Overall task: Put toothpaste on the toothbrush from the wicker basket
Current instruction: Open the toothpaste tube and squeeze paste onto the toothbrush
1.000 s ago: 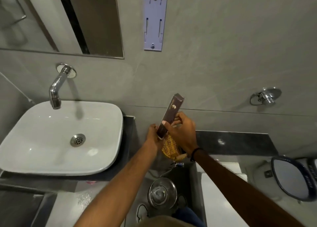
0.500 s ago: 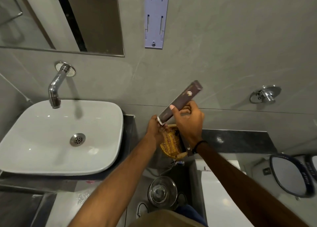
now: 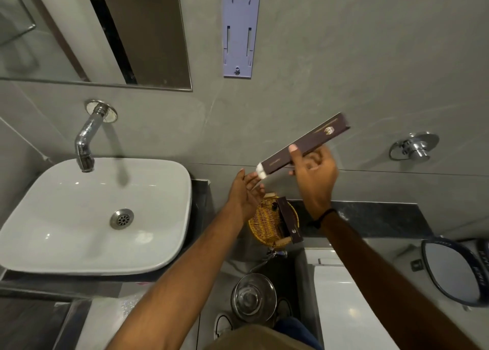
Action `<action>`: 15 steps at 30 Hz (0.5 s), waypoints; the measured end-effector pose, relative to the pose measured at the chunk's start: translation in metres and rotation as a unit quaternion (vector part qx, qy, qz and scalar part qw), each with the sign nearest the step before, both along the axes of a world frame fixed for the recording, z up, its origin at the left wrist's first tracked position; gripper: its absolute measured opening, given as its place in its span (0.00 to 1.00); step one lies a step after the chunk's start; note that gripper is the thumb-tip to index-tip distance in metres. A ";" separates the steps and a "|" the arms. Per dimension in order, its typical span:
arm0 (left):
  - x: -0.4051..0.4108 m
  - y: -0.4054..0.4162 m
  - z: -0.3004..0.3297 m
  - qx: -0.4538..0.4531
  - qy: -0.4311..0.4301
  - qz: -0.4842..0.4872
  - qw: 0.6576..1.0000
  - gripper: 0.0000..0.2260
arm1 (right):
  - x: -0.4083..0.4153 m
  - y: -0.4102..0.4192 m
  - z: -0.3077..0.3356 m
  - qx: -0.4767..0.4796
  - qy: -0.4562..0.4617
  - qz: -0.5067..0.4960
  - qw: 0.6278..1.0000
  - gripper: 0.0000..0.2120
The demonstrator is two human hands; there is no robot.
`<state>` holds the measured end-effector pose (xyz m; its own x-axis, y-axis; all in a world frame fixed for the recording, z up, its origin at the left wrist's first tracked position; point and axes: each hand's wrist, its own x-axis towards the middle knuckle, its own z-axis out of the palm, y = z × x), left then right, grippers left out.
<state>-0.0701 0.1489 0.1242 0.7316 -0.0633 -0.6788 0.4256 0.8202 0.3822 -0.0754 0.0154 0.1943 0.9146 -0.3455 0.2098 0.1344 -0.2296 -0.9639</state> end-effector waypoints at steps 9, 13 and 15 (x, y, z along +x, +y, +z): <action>0.000 -0.007 -0.009 0.016 0.010 -0.018 1.000 0.24 | -0.009 0.014 -0.007 -0.174 -0.025 0.069 0.982 0.16; 0.000 -0.003 -0.019 0.097 0.070 -0.047 0.992 0.19 | 0.002 0.006 0.002 -0.095 -0.028 0.018 0.995 0.16; 0.000 0.001 -0.027 0.132 0.094 -0.046 0.986 0.15 | 0.012 -0.002 0.009 -0.057 -0.039 0.008 0.998 0.16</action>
<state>-0.0703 0.1498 0.0971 0.5908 0.0727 -0.8035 0.5775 0.6573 0.4841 -0.0637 0.0137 0.2029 0.8994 -0.3001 0.3179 0.2133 -0.3336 -0.9183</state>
